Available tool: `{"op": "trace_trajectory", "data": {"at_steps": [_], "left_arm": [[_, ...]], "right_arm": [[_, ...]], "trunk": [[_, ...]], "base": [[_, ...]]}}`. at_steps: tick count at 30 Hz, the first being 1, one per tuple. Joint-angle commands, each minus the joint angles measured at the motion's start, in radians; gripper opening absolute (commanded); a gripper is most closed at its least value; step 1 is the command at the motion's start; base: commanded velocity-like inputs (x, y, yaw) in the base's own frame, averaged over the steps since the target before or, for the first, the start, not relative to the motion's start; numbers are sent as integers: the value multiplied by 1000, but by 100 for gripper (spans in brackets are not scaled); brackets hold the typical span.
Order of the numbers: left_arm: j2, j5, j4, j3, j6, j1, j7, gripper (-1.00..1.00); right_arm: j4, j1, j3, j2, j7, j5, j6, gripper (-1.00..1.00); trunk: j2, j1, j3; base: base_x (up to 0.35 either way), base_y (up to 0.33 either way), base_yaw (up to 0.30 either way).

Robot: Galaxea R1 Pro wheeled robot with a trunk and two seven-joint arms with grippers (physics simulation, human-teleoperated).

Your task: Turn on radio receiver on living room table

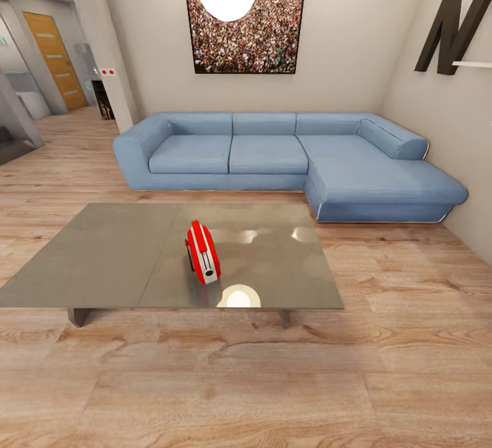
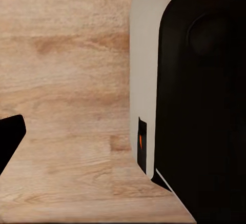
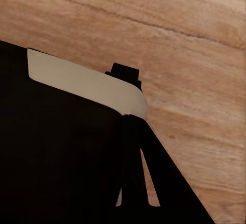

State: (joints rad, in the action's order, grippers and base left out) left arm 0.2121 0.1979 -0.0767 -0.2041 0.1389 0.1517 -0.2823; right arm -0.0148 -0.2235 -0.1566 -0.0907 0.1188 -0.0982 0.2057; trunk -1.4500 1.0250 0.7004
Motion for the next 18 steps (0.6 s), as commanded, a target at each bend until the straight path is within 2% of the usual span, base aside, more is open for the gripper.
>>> {"op": "trace_trajectory", "data": {"at_steps": [1,5,13,18], "left_arm": [[0,0,0,0,-5,-1,1,100],[-2,0,0,0,-12,-1,1,100],[-9,-1,2,0,-13,-1,0,100],[-26,-4,3,0,-13,-1,-1,100]], "right_arm": [[-1,0,0,1,0,0,-20,-100],[-3,1,0,5,-1,1,-70,-100],[-4,1,0,15,-1,2,-83,-100],[-4,1,1,21,-1,1,-84,-100]], "trunk": [[0,0,0],[0,0,0],[0,0,0],[0,0,0]], "base": [[0,0,0],[0,0,0],[0,0,0],[0,0,0]]}}
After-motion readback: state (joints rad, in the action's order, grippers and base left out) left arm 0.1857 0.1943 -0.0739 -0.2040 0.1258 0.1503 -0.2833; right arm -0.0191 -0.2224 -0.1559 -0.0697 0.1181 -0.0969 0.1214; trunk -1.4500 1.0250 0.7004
